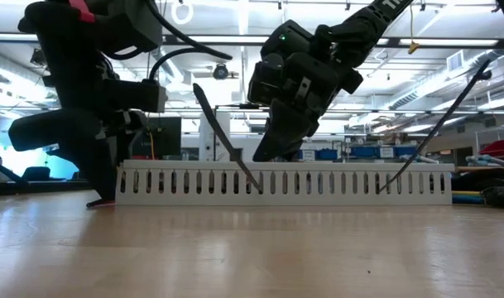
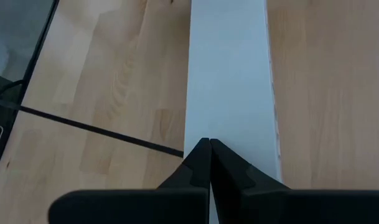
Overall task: Ziptie cables
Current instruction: Close the white cable duct
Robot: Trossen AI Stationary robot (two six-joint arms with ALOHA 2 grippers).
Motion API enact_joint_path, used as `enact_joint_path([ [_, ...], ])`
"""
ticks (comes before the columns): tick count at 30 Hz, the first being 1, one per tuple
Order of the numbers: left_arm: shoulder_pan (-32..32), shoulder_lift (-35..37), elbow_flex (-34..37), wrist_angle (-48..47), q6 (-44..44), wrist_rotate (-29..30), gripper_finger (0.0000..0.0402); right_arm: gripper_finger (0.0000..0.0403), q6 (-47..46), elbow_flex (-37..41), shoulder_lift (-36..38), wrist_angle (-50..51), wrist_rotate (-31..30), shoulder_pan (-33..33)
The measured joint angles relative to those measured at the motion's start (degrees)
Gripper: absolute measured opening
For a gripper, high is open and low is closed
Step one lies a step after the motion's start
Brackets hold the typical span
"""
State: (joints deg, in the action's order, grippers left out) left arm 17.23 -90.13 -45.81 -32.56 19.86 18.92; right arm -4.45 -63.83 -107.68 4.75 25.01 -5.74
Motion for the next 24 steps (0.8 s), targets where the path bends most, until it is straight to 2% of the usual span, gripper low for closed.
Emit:
enact_joint_path([
  [12, 0.0, 0.0, -0.1, 0.3, 0.0, 0.3, 0.0229, 0.0, -1.9, 4.7, 0.2, -3.1, -0.9, 0.0],
  [24, 0.0, 0.0, -0.1, 1.6, -0.1, 0.2, 0.0229, 0.0, -3.5, 5.0, 0.1, -5.0, -1.0, 0.0],
])
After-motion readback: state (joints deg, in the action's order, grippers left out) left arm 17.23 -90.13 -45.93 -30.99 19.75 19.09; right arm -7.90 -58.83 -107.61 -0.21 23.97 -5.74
